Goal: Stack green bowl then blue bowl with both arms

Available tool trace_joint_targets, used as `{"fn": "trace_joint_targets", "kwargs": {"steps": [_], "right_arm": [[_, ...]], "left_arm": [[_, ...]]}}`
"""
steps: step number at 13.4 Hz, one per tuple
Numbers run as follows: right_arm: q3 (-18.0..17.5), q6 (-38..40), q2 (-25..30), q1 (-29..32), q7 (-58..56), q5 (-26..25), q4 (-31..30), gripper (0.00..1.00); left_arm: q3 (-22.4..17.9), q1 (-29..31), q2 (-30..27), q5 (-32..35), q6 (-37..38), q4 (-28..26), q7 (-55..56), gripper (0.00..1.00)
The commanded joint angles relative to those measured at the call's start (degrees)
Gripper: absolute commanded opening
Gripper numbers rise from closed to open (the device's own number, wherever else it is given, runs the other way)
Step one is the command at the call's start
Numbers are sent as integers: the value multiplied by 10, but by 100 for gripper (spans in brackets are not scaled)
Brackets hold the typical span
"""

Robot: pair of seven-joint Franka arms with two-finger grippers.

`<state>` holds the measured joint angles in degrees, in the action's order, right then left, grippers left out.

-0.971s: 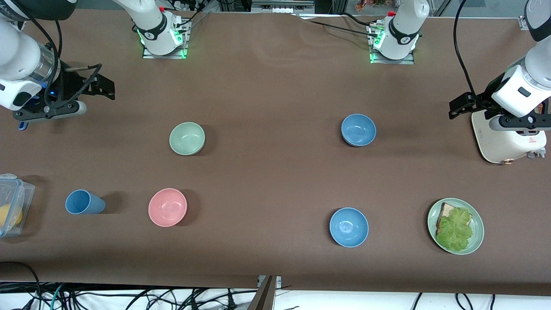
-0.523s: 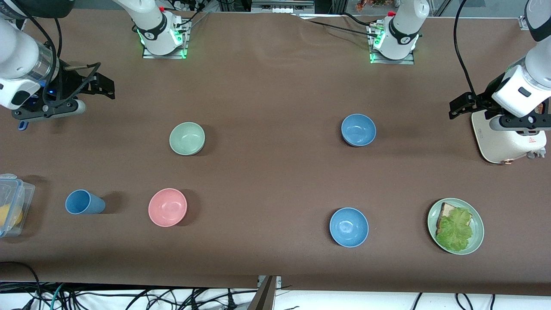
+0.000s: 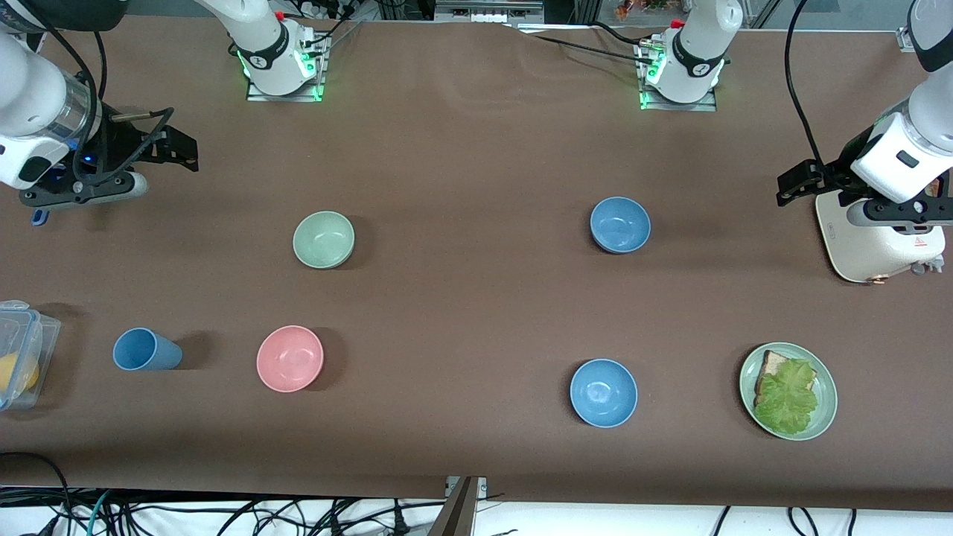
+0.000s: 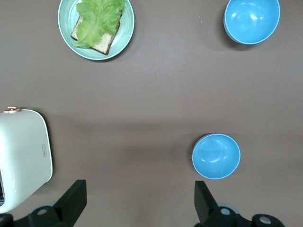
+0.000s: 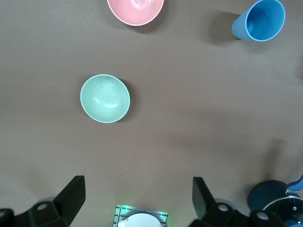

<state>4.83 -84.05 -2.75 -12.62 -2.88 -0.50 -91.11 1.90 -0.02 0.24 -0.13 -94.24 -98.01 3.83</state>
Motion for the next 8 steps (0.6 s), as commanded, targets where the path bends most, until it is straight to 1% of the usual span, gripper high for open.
{"fn": "trace_joint_targets", "kwargs": {"steps": [1, 8], "right_arm": [[-3, 12, 1, 8, -5, 9, 10, 100], [-2, 11, 5, 8, -5, 10, 8, 100]], "left_arm": [[-1, 1, -1, 4, 3, 5, -4, 100], [-1, 1, 0, 3, 3, 5, -5, 100]]}}
